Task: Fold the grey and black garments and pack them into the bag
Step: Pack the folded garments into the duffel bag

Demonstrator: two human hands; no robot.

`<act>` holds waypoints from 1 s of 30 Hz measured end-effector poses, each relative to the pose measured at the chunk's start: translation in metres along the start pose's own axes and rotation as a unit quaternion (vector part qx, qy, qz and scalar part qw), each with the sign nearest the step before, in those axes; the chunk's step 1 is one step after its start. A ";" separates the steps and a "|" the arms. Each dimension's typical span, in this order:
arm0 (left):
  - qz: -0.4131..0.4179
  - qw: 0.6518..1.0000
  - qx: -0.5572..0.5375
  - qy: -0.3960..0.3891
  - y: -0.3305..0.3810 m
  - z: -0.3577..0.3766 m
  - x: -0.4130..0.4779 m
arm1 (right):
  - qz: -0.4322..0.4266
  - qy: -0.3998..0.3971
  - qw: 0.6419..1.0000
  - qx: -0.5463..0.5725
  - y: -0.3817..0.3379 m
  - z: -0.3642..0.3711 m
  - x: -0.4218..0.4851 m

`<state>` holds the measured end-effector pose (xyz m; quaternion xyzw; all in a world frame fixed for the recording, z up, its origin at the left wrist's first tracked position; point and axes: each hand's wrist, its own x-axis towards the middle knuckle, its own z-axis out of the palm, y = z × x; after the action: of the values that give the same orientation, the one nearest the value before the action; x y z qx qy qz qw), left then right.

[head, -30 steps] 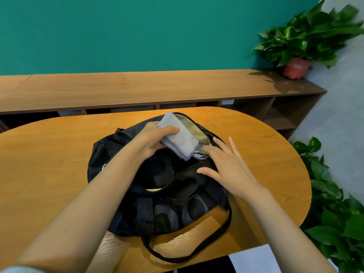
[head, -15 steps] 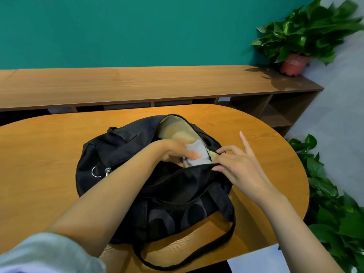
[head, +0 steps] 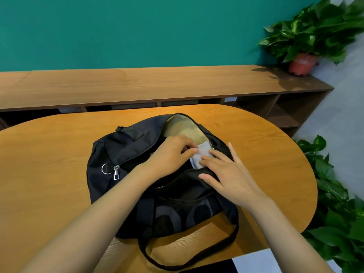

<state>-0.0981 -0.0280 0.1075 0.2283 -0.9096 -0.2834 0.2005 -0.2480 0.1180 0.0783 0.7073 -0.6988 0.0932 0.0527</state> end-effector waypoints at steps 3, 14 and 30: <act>0.064 0.995 0.006 -0.074 -0.008 0.002 -0.009 | 0.002 0.019 1.000 0.018 0.000 0.003 -0.005; 0.302 0.857 0.336 -0.247 -0.028 0.025 -0.007 | -0.045 0.207 0.976 0.047 0.019 -0.014 -0.036; 0.099 0.974 0.156 -0.133 -0.017 0.022 0.002 | 0.272 0.001 0.954 0.123 0.024 -0.018 0.072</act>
<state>-0.1055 -0.0326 0.0807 0.1261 -0.9791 -0.1449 0.0671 -0.2726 0.0508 0.1088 0.4911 -0.8479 0.1903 -0.0616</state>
